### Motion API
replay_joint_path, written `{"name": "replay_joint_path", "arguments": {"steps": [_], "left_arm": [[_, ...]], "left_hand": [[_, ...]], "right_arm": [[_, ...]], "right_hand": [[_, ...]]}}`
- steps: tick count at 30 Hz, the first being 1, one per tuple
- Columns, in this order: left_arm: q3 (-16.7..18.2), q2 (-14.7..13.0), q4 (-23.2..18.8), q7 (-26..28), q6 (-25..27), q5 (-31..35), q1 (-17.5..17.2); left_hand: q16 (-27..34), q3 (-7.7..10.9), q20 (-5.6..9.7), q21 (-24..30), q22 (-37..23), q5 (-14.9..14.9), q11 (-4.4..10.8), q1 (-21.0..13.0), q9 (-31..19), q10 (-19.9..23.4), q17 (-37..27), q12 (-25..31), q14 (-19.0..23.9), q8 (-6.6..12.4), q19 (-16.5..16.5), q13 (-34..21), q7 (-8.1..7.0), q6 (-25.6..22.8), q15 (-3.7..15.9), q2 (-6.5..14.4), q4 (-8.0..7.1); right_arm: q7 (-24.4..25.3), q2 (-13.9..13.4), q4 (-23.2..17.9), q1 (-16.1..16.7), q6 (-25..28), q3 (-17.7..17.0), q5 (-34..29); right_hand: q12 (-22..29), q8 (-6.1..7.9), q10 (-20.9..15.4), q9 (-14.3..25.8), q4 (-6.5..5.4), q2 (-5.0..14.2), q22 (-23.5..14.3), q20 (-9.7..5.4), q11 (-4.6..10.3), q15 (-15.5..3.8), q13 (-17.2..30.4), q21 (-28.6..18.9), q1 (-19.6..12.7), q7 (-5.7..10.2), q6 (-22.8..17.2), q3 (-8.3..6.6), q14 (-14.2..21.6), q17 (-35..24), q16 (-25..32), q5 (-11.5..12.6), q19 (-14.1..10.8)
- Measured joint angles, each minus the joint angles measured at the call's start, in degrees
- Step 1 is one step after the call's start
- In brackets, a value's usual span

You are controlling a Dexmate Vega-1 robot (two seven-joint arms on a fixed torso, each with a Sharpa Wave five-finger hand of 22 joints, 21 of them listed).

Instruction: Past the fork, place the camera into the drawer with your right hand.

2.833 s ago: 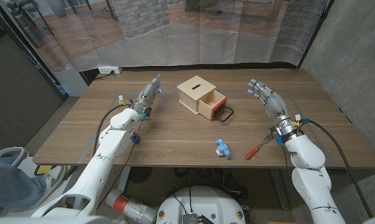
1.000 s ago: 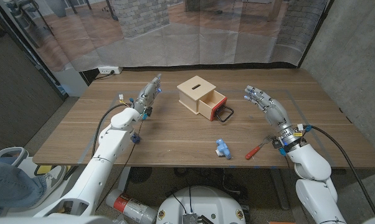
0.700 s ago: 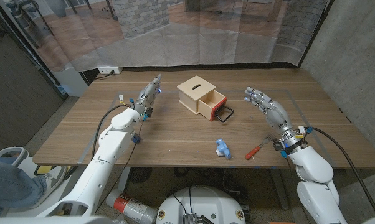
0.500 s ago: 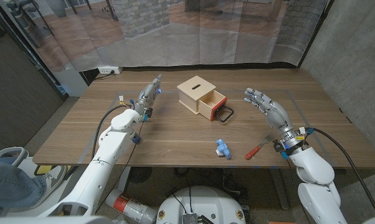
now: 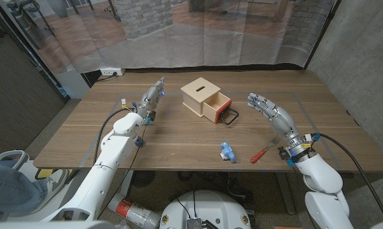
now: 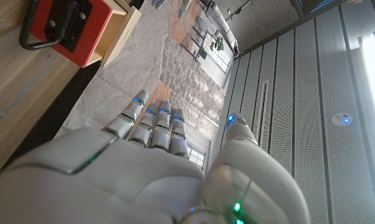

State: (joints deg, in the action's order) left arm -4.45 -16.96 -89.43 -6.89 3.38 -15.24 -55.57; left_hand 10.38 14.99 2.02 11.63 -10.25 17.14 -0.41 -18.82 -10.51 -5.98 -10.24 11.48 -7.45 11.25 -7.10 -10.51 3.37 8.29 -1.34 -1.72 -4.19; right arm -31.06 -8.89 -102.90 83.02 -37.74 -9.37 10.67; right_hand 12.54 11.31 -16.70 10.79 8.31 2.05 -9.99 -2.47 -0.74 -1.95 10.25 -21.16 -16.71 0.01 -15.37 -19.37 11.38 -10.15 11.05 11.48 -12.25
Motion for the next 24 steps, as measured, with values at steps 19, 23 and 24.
{"name": "replay_joint_path", "arguments": {"steps": [19, 23, 24], "left_arm": [[-0.6, 0.3, 2.3, -0.8, -0.8, 0.1, 1.5], [-0.8, 0.3, 2.7, -0.9, -0.9, 0.2, 1.8], [-0.8, 0.4, 2.8, -0.9, -0.9, 0.2, 1.9]], "left_hand": [[0.0, 0.0, 0.0, 0.0, 0.0, -0.4, 0.0, -0.2, 0.0, 0.0, 0.0, 0.0, 0.2, 0.0, 0.0, 0.0, 0.0, 0.0, -0.2, 0.2, 0.0], [0.0, 0.0, 0.0, 0.0, 0.0, -0.4, 0.0, -0.2, 0.0, 0.0, 0.0, 0.0, 0.2, 0.0, 0.0, 0.0, 0.0, 0.0, -0.2, 0.2, 0.0], [0.0, 0.0, 0.0, 0.0, 0.0, -0.4, 0.0, -0.2, 0.0, 0.0, 0.0, 0.0, 0.2, 0.0, 0.0, 0.0, 0.0, 0.0, -0.2, 0.2, 0.0]], "right_arm": [[2.2, 0.7, -0.6, 0.6, -4.9, 0.5, -5.5], [2.9, 0.8, -0.8, 0.8, -5.6, 0.5, -6.6], [3.0, 0.8, -0.9, 0.9, -5.8, 0.5, -6.9]], "right_hand": [[0.0, 0.0, -0.4, 0.0, 0.47, -0.46, 0.0, 0.2, 0.41, -0.1, 0.0, 0.4, -0.9, 0.52, -0.1, 0.01, 0.7, 0.0, 0.0, 0.4, -0.8], [0.0, 0.0, -0.5, 0.0, 0.47, -0.46, 0.0, 0.21, 0.53, -0.1, 0.0, 0.4, -0.9, 0.52, -0.1, 0.01, 0.7, 0.0, 0.0, 0.4, -0.8], [0.0, 0.0, -0.6, 0.0, 0.47, -0.46, 0.0, 0.21, 0.64, -0.31, 0.0, 0.4, -0.9, 0.51, -0.1, 0.01, 0.9, 0.0, 0.0, 0.4, -0.8]]}}
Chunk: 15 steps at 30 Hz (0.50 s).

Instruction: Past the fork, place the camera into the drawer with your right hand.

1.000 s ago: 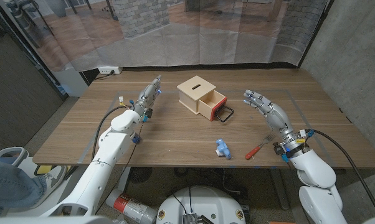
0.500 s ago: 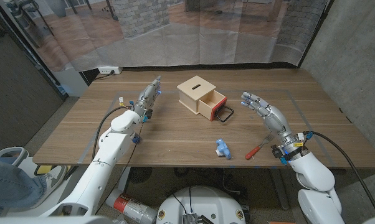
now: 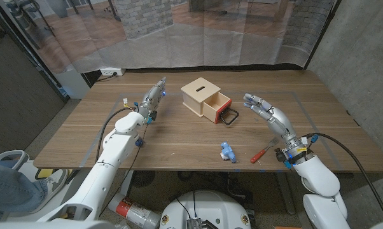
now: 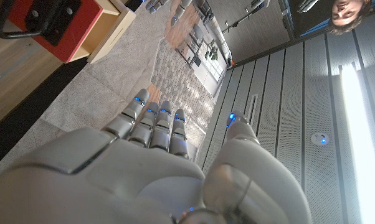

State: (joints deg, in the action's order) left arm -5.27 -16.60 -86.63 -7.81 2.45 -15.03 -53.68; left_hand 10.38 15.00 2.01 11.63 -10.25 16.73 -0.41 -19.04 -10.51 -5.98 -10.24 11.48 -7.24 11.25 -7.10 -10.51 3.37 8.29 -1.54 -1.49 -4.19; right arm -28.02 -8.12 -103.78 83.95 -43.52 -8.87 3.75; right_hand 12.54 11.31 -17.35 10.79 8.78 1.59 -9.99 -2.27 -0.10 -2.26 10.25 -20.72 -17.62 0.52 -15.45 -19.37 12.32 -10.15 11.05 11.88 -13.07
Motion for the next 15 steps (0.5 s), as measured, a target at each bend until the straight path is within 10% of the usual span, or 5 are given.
{"name": "replay_joint_path", "arguments": {"steps": [15], "left_arm": [[0.0, 0.0, -0.3, 0.0, 0.0, 0.1, -0.4]], "left_hand": [[0.0, -0.24, 0.0, 0.0, 0.0, 0.0, 0.0, 0.0, 0.0, 0.0, 0.0, 0.0, 0.0, 0.0, 0.0, 0.0, 0.0, 0.0, 0.0, 0.0, 0.24]], "right_arm": [[2.7, 0.8, -1.0, 2.3, -4.0, -0.5, -5.2]], "right_hand": [[0.0, 0.0, -0.4, 0.0, 0.0, -0.22, 0.0, -0.1, 0.38, -0.09, 0.0, 0.4, -0.2, -0.01, 0.0, 0.0, 0.1, 0.0, 0.0, 0.0, -0.5]]}}
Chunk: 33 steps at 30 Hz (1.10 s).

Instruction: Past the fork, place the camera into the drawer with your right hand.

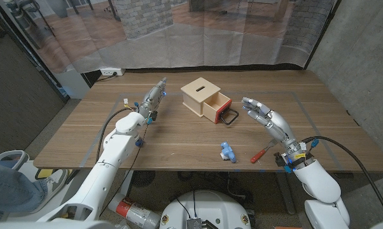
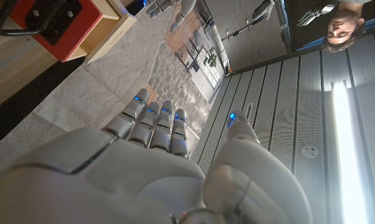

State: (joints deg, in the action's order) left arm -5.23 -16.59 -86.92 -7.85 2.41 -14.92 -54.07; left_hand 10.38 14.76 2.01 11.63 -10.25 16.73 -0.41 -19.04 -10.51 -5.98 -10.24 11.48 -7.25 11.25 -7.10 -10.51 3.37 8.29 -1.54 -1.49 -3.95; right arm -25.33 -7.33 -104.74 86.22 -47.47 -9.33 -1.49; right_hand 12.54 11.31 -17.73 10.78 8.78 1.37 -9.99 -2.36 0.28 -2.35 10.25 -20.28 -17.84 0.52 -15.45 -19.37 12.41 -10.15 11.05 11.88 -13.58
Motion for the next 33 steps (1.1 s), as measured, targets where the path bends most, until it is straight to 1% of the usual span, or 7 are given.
{"name": "replay_joint_path", "arguments": {"steps": [9, 10, 25, 26, 28, 29, 33], "left_arm": [[0.1, -0.1, -0.6, 0.2, 0.0, 0.0, -0.4], [0.1, -0.2, -1.1, 0.2, 0.1, 0.0, -0.8], [0.3, -0.4, -2.1, 0.5, 0.7, -0.2, -1.6], [0.4, -0.6, -2.3, 0.5, 0.7, -0.2, -1.7], [0.4, -0.6, -2.3, 0.5, 0.7, -0.3, -1.7], [0.5, -0.7, -2.3, 0.5, 0.7, -0.3, -1.8], [0.5, -0.7, -2.3, 0.5, 0.7, -0.4, -1.8]], "left_hand": [[0.0, 0.0, 0.0, 0.0, 0.0, -0.3, 0.0, 0.0, 0.0, 0.0, 0.0, 0.0, 0.0, 0.0, 0.0, 0.0, 0.0, 0.0, 0.0, 0.0, 0.0], [0.0, 0.0, 0.0, 0.0, 0.0, -0.3, 0.0, 0.0, 0.0, 0.0, 0.0, 0.0, 0.0, 0.0, 0.0, 0.0, 0.0, 0.0, 0.0, 0.0, 0.0], [0.0, -0.24, 0.0, 0.0, 0.0, -0.3, 0.0, 0.0, 0.0, 0.0, 0.0, 0.0, 0.0, 0.0, 0.0, 0.0, 0.0, 0.0, 0.0, 0.0, -0.25], [0.0, -0.24, 0.0, 0.0, 0.0, -0.3, 0.0, 0.0, 0.0, 0.0, 0.0, 0.0, 0.0, 0.0, 0.0, 0.0, 0.0, 0.0, 0.0, 0.0, -0.25], [0.0, -0.24, 0.0, 0.0, 0.0, -0.3, 0.0, 0.0, 0.0, 0.0, 0.0, 0.0, 0.0, 0.0, 0.0, 0.0, 0.0, 0.0, 0.0, 0.0, -0.25], [0.0, -0.24, 0.0, 0.0, 0.0, -0.3, 0.0, 0.0, 0.0, 0.0, 0.0, 0.0, 0.0, 0.0, 0.0, 0.0, 0.0, 0.0, 0.0, 0.0, -0.25], [0.0, -0.24, 0.0, 0.0, 0.0, -0.3, 0.0, 0.0, 0.0, 0.0, 0.0, 0.0, 0.0, 0.0, 0.0, 0.0, 0.0, 0.0, 0.0, 0.0, -0.25]], "right_arm": [[0.5, 0.2, -0.2, 0.7, -0.9, -0.2, -1.3], [1.6, 0.3, -0.2, 0.7, -2.6, -0.3, -3.8], [3.4, 1.4, -1.0, 1.2, -4.9, -1.2, -8.4], [4.3, 1.5, -1.0, 1.2, -5.5, -1.3, -10.7], [4.3, 1.8, -1.3, 1.3, -5.5, -1.6, -10.7], [5.0, 1.9, -1.3, 1.3, -6.0, -1.7, -12.6], [5.0, 2.4, -1.6, 1.2, -6.0, -2.0, -12.6]], "right_hand": [[0.0, 0.0, 0.0, 0.0, 0.0, -0.22, 0.0, 0.01, 0.0, 0.0, 0.0, 0.4, -0.2, 0.21, -0.2, 0.0, 0.0, 0.0, 0.0, 0.0, 0.0], [0.0, 0.0, 0.0, 0.0, 0.0, -0.22, 0.0, 0.01, 0.0, 0.0, 0.0, 0.4, -0.2, 0.21, -0.2, 0.0, 0.0, 0.0, 0.0, 0.0, 0.0], [0.0, 0.0, 0.0, 0.0, 0.0, -0.22, 0.0, 0.01, 0.45, -0.01, 0.0, 0.7, -0.2, 0.41, -0.4, 0.0, 0.6, 0.0, 0.0, 0.0, 0.0], [0.0, 0.0, 0.0, 0.0, 0.0, -0.22, 0.0, 0.01, 0.45, -0.01, 0.0, 0.8, -0.2, 0.41, -0.4, 0.0, 0.6, 0.0, 0.0, 0.0, 0.0], [0.0, 0.0, 0.0, 0.0, 0.0, -0.23, 0.0, 0.01, 0.45, -0.01, 0.0, 0.8, -0.2, 0.41, -0.4, 0.0, 0.6, 0.0, 0.0, 0.2, 0.0], [0.0, 0.0, 0.0, 0.0, 0.0, -0.4, 0.0, 0.02, 0.45, -0.01, 0.0, 0.8, -0.4, 0.41, -0.4, 0.0, 0.6, 0.0, 0.0, 0.2, 0.0], [0.0, 0.0, 0.0, 0.0, 0.0, -0.47, 0.0, 0.33, 0.44, -0.01, 0.0, 1.0, -0.5, 0.41, -0.4, 0.0, 0.6, 0.0, 0.0, 0.2, -0.3]]}}
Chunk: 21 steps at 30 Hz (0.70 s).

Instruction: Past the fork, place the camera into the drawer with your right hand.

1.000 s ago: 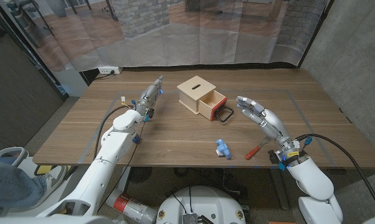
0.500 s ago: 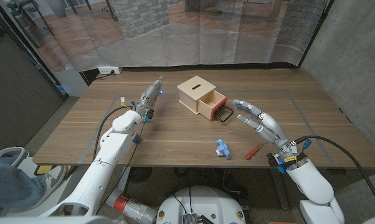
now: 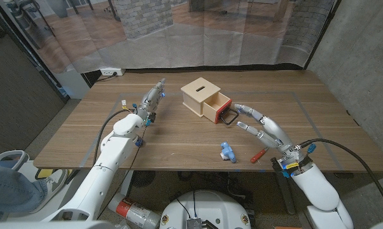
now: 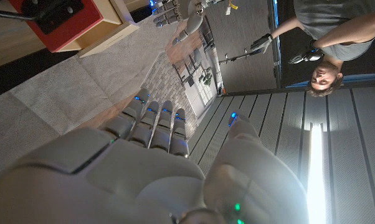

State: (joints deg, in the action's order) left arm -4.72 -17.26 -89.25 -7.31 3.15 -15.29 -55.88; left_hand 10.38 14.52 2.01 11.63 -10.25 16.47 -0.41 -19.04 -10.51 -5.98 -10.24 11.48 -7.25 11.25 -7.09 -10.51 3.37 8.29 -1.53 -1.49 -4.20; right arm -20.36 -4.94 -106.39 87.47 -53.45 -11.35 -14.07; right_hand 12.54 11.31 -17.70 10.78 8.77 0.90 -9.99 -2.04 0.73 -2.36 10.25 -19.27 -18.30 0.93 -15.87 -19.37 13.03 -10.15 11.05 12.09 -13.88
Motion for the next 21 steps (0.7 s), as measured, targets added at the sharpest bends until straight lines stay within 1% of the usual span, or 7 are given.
{"name": "replay_joint_path", "arguments": {"steps": [2, 3, 9, 11, 12, 18, 21], "left_arm": [[0.0, 0.0, 0.0, -0.1, 0.0, -0.1, 0.0], [0.2, -0.1, 0.0, -0.1, 0.0, -0.1, 0.0], [0.2, -0.1, 0.0, -0.5, 0.0, -0.4, 0.0], [0.4, -0.2, 0.4, -0.5, 0.0, -0.5, 0.0], [0.4, -0.2, 0.4, -0.5, 0.0, -0.5, 0.0], [0.5, -0.3, 0.5, -0.6, 0.0, -0.5, -0.1], [0.6, -0.3, 0.6, -0.7, 0.0, -0.5, -0.2]], "left_hand": [[0.0, 0.0, 0.0, 0.0, 0.0, 0.0, 0.0, 0.0, 0.0, 0.0, 0.0, 0.0, 0.0, 0.0, 0.0, 0.0, 0.0, 0.0, 0.0, 0.0, 0.0], [0.0, 0.0, 0.0, 0.0, 0.0, 0.0, 0.0, 0.0, 0.0, 0.0, 0.0, 0.0, 0.0, 0.0, 0.0, 0.0, 0.0, 0.0, 0.0, 0.0, 0.0], [0.0, 0.0, 0.0, 0.0, 0.0, 0.0, 0.0, 0.0, 0.0, 0.0, 0.0, 0.0, 0.0, 0.0, 0.0, 0.0, 0.0, 0.0, 0.0, 0.0, 0.0], [0.0, 0.0, 0.0, 0.0, 0.0, 0.0, 0.0, -0.2, 0.0, 0.0, 0.0, 0.0, 0.0, 0.0, 0.0, 0.0, 0.0, 0.0, 0.0, 0.2, 0.0], [0.0, 0.0, 0.0, 0.0, 0.0, 0.0, 0.0, -0.2, 0.0, 0.0, 0.0, 0.0, 0.0, 0.0, 0.0, 0.0, 0.0, 0.0, 0.0, 0.2, 0.0], [0.0, -0.18, -0.3, 0.0, 0.0, 0.0, 0.0, -0.2, 0.0, 0.0, 0.0, 0.0, -0.2, 0.0, -0.3, 0.0, 0.0, 0.0, -0.2, 0.2, 0.18], [0.0, -0.17, -0.3, 0.0, 0.0, 0.0, 0.0, -0.2, 0.0, 0.0, 0.0, 0.0, -0.2, 0.0, -0.3, 0.0, 0.0, 0.0, -0.2, 0.2, 0.18]], "right_arm": [[0.0, 0.2, -0.2, 0.0, 0.0, -0.2, 0.0], [1.9, 0.3, -0.2, 0.0, -1.0, -0.3, -4.6], [1.9, 0.9, -0.8, 0.0, -1.0, -0.7, -4.6], [1.9, 1.0, -0.9, 0.0, -1.0, -0.8, -4.6], [4.0, 1.1, -1.1, 0.1, -1.8, -0.9, -9.4], [5.6, 1.8, -1.9, 0.4, -2.6, -1.5, -13.1], [6.9, 2.0, -2.4, 0.6, -3.1, -1.7, -15.9]], "right_hand": [[0.0, 0.0, 0.0, 0.0, 0.0, 0.0, 0.0, 0.0, 0.0, 0.0, 0.0, 0.0, 0.0, 0.0, 0.0, 0.0, 0.0, 0.0, 0.0, 0.0, 0.0], [0.0, 0.0, 0.0, 0.0, 0.0, 0.0, 0.0, 0.0, 0.0, 0.0, 0.0, 0.0, 0.0, 0.0, 0.0, 0.0, 0.0, 0.0, 0.0, 0.0, 0.0], [0.0, 0.0, -0.2, 0.0, 0.0, 0.01, 0.0, 0.0, 0.16, 0.0, 0.0, 0.2, 0.0, 0.21, 0.2, 0.0, 0.0, 0.0, 0.0, 0.0, 0.0], [0.0, 0.0, -0.2, 0.0, 0.0, 0.31, 0.0, 0.0, 0.2, 0.0, 0.0, 0.2, -0.3, 0.21, 0.2, 0.0, 0.0, 0.0, 0.0, 0.0, 0.0], [0.0, 0.0, -0.2, 0.0, 0.0, 0.31, 0.0, 0.0, 0.2, 0.0, 0.0, 0.4, -0.3, 0.21, 0.2, 0.0, 0.0, 0.0, 0.0, 0.0, 0.0], [0.0, 0.0, -0.2, 0.0, 0.0, 0.3, 0.0, 0.0, 0.2, 0.0, 0.1, 0.4, -0.3, 0.21, 0.2, 0.0, 0.0, 0.0, 0.0, 0.0, 0.0], [0.0, 0.0, -0.2, 0.0, 0.0, 0.31, 0.0, 0.0, 0.2, 0.0, 0.3, 0.4, -0.3, 0.21, 0.2, 0.0, 0.0, 0.0, 0.0, 0.0, 0.0]]}}
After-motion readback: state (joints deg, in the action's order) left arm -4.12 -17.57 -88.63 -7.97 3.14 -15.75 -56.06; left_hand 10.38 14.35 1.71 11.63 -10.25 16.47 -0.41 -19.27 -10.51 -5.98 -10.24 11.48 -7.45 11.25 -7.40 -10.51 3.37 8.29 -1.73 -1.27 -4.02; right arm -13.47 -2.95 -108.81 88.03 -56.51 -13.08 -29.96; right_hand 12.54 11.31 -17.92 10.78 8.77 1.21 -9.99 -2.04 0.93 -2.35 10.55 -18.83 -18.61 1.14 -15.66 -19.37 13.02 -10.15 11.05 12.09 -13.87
